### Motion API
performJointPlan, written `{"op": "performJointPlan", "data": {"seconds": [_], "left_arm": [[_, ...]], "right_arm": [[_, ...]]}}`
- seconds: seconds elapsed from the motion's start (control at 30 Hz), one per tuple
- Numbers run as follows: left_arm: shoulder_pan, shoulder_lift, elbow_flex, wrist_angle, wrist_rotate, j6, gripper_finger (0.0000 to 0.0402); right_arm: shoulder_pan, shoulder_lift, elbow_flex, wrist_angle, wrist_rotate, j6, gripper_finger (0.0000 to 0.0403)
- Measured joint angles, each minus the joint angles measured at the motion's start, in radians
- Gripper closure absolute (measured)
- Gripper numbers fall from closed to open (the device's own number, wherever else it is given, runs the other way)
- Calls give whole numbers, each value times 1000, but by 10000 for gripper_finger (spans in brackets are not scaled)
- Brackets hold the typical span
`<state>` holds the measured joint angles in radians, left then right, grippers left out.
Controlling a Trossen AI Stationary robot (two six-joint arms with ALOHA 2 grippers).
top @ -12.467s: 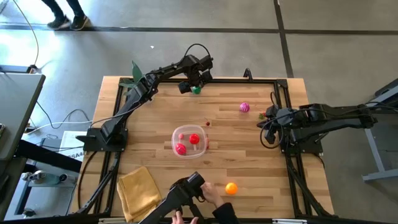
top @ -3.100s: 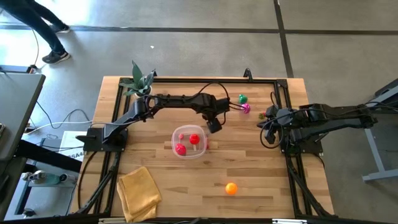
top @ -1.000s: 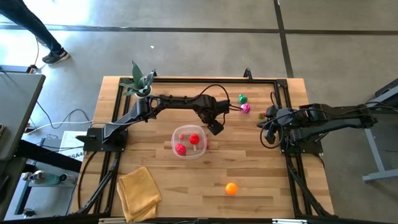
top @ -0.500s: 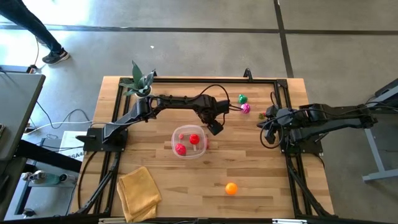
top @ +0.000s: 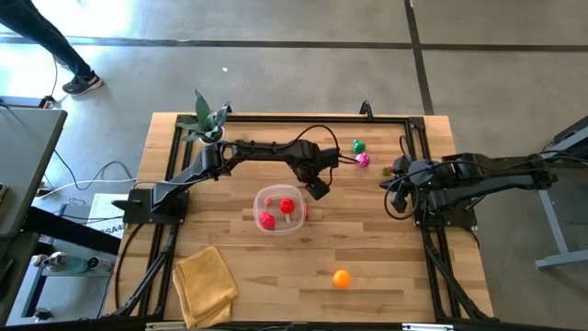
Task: Pick and placing Produce into tupperware
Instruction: Put the top red cherry into the transparent container
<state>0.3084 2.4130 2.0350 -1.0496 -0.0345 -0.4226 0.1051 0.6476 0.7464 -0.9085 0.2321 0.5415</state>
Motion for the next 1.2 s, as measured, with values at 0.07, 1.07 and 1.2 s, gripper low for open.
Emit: {"op": "performJointPlan", "data": {"seconds": [0.07, 1.07, 1.2], "left_arm": [[0, 0, 0, 2, 0, -2, 253], [0, 0, 0, 9, 0, -24, 310], [0, 0, 0, 9, 0, -23, 310]], "right_arm": [[0, 0, 0, 0, 0, 0, 402], [0, 0, 0, 0, 0, 0, 402], [0, 0, 0, 0, 0, 0, 402]]}}
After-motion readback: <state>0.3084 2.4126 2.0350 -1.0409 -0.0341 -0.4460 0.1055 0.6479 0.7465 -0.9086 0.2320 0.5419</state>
